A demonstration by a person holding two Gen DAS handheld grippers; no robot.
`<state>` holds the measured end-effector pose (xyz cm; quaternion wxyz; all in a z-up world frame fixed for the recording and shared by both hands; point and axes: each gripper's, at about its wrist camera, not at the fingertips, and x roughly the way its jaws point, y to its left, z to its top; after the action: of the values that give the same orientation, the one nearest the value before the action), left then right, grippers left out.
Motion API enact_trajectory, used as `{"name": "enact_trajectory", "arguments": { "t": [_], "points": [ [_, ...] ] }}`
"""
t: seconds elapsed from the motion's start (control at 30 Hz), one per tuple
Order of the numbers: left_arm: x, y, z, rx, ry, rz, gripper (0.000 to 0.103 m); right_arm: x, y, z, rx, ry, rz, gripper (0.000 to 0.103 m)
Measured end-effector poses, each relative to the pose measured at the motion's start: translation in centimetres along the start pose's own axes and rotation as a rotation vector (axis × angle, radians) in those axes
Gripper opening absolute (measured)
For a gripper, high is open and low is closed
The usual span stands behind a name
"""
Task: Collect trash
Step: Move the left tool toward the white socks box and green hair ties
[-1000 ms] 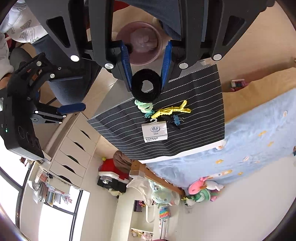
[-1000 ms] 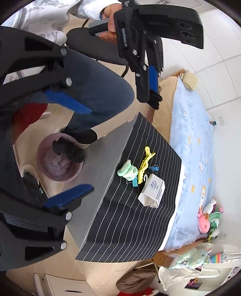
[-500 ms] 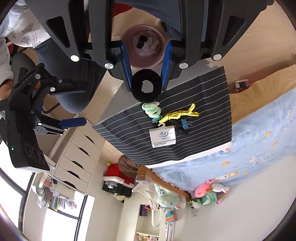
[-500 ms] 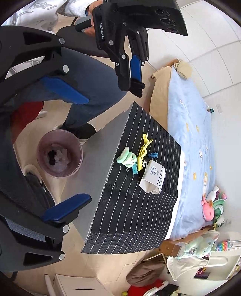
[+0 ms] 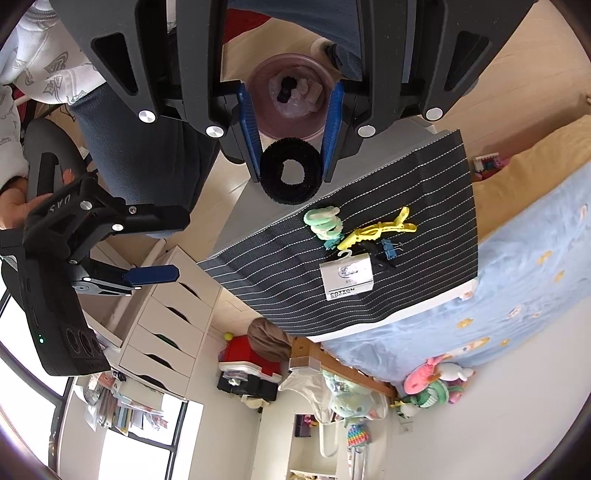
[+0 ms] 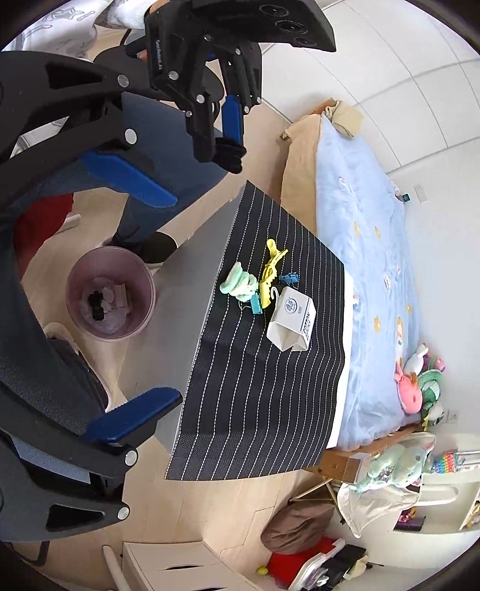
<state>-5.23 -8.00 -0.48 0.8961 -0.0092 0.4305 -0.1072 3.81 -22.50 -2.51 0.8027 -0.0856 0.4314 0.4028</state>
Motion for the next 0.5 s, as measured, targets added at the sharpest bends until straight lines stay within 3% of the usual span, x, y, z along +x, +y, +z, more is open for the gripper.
{"name": "enact_trajectory", "arguments": {
  "t": [0.03, 0.1, 0.17, 0.2, 0.5],
  "points": [
    [0.0, 0.0, 0.0, -0.004, 0.003, -0.006, 0.035, -0.1, -0.2, 0.0, 0.003, -0.002, 0.000, 0.097],
    [0.1, 0.0, 0.0, -0.015, 0.002, -0.016, 0.055, -0.2, -0.4, 0.0, 0.009, -0.003, 0.000, 0.097],
    [0.1, 0.2, 0.0, -0.032, -0.003, -0.024, 0.084, -0.3, -0.7, -0.1, 0.018, -0.005, -0.003, 0.097],
    [0.2, 0.4, 0.0, -0.043, -0.008, -0.023, 0.089, -0.3, -0.8, -0.1, 0.021, -0.006, -0.003, 0.097],
    [0.8, 1.3, 0.0, -0.095, 0.002, 0.013, 0.095, -0.2, -1.0, -0.1, 0.029, -0.005, -0.002, 0.098]
  ]
}}
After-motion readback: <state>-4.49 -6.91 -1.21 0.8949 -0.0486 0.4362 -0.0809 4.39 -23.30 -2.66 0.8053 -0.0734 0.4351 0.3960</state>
